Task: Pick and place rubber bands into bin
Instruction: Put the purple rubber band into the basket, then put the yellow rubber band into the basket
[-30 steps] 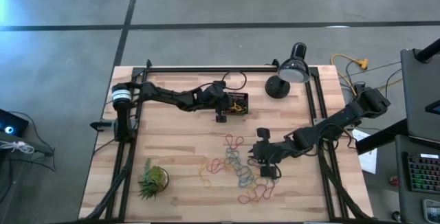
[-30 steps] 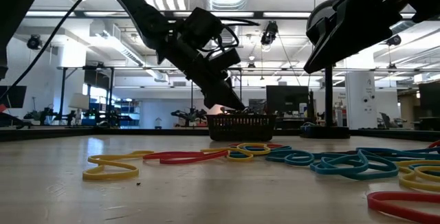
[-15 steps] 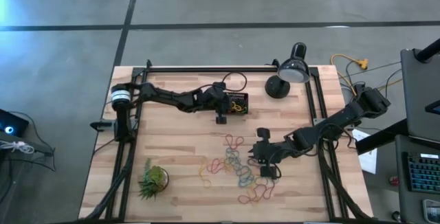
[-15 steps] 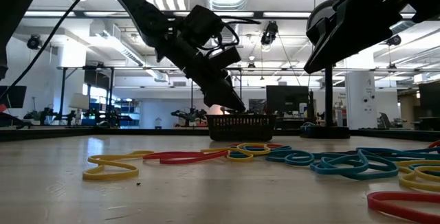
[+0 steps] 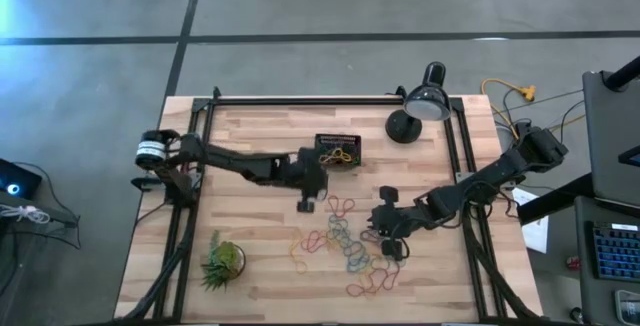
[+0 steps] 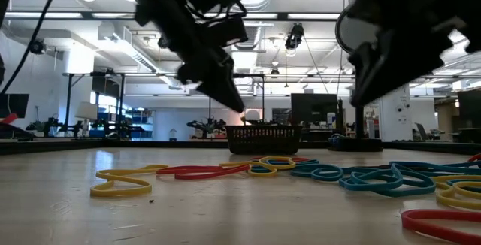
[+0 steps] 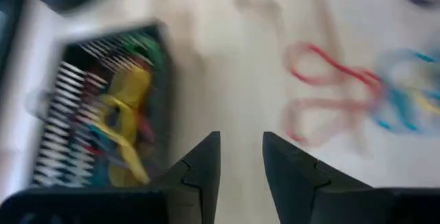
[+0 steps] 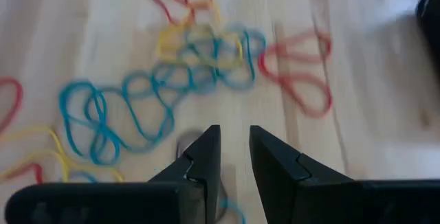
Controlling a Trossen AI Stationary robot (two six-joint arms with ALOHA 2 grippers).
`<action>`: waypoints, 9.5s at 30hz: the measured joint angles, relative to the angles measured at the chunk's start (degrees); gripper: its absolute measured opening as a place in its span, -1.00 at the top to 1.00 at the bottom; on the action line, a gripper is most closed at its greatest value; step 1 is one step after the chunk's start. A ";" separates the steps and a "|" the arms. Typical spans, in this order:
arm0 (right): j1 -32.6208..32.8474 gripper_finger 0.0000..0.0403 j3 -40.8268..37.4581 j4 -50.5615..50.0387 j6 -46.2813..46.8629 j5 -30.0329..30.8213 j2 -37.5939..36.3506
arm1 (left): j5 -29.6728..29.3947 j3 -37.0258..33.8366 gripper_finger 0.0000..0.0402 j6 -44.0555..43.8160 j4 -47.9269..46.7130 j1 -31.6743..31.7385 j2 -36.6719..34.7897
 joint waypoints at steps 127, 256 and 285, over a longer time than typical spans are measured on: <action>-15.01 0.96 12.31 14.47 -45.76 17.98 2.26 | -6.91 -7.12 0.53 -7.61 1.86 -12.49 -3.60; 12.44 0.68 2.28 -3.01 -10.84 18.35 -6.01 | 13.45 -17.73 0.91 -22.85 1.64 -11.70 4.70; 12.44 0.71 2.29 -2.60 -10.86 18.34 -6.01 | -38.14 -7.22 1.00 -13.48 2.03 -12.55 5.14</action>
